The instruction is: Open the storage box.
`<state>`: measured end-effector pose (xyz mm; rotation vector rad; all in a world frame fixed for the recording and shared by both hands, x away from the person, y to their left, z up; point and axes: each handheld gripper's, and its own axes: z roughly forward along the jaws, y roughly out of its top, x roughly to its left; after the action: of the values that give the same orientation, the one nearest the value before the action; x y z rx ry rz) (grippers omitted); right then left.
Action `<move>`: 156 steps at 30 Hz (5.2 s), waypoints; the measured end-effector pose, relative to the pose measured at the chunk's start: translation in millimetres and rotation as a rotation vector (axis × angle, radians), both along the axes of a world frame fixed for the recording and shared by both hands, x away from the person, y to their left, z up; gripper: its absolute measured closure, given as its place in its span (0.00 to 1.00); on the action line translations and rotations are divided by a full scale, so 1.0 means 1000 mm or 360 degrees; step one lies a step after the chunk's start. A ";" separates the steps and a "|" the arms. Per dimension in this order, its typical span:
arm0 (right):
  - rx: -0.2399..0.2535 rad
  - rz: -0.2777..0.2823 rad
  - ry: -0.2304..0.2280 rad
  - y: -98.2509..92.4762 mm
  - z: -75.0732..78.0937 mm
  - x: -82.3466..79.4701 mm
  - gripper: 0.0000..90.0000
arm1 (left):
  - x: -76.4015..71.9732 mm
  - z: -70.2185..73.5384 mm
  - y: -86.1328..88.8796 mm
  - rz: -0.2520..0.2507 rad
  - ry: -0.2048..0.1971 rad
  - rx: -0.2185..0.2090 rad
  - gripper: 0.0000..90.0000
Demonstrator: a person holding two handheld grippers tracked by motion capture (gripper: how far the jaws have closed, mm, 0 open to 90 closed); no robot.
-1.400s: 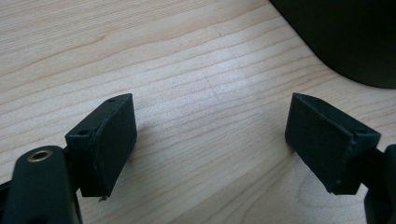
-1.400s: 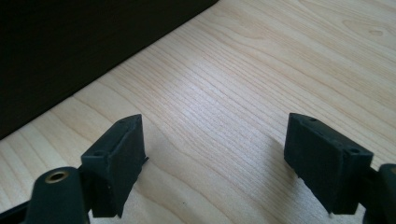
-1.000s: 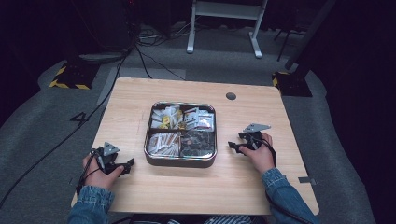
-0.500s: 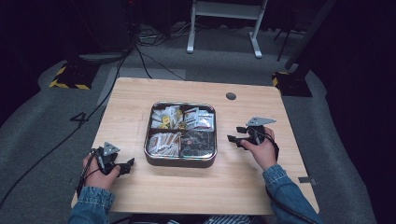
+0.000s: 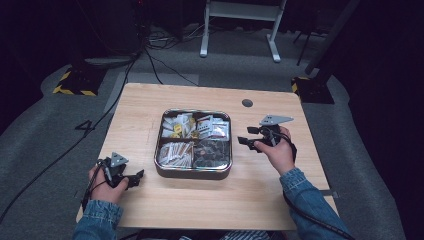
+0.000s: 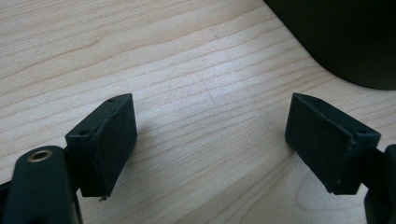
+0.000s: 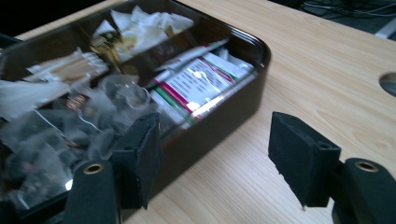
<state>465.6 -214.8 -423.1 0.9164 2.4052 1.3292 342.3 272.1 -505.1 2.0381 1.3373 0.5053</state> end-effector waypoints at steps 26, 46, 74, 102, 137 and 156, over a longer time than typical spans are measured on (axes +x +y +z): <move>-0.0060 0.0214 -0.0011 0.078 0.036 0.022 0.37 | 0.003 0.000 0.000 -0.0040 0.0003 -0.0001 0.19; -0.0106 0.0348 0.0110 0.145 0.013 0.036 0.44 | 0.004 0.000 0.001 -0.0039 0.0000 0.0003 0.19; -0.0192 0.0352 0.0100 0.165 -0.016 0.031 0.66 | 0.005 0.000 0.000 -0.0034 -0.0009 -0.0002 0.19; -0.0137 0.0338 -0.0081 0.145 0.053 0.026 0.66 | 0.005 0.000 0.000 -0.0036 -0.0007 -0.0007 0.19; -0.0173 0.0058 -0.0116 0.026 0.090 0.040 0.66 | 0.005 0.000 0.000 -0.0035 -0.0007 -0.0008 0.19; -0.0204 -0.0129 -0.0055 -0.049 0.068 0.052 0.66 | 0.005 0.000 0.000 -0.0035 -0.0008 -0.0007 0.19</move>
<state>517.5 -263.7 -355.6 0.9373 2.3690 1.1385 347.7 272.0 -505.5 2.0447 1.3105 0.4966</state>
